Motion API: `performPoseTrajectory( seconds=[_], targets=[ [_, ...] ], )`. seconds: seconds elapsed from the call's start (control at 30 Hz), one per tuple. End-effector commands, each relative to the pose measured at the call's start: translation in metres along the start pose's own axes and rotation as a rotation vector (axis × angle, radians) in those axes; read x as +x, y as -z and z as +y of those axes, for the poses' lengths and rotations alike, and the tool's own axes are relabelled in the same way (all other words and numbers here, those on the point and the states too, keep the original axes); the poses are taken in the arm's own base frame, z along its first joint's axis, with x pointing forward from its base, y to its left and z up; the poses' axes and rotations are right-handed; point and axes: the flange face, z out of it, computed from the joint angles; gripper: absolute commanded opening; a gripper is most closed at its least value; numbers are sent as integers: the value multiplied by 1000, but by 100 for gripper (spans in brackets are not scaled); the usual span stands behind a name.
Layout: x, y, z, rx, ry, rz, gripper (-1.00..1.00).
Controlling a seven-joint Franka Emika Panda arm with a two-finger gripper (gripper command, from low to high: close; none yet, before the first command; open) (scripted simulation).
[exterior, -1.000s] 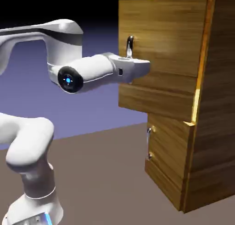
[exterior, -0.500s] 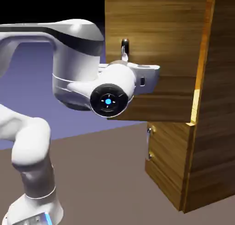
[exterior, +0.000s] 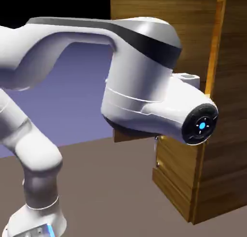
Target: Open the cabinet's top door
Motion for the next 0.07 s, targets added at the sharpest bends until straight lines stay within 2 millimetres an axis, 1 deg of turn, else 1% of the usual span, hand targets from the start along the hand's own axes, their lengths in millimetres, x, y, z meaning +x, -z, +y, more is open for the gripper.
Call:
performPoseTrajectory(
  seconds=[0.0,0.03],
  targets=[
    [-1,2,6,12,-11,1,-100],
    [-3,4,12,23,-23,2,-100]
  ],
)
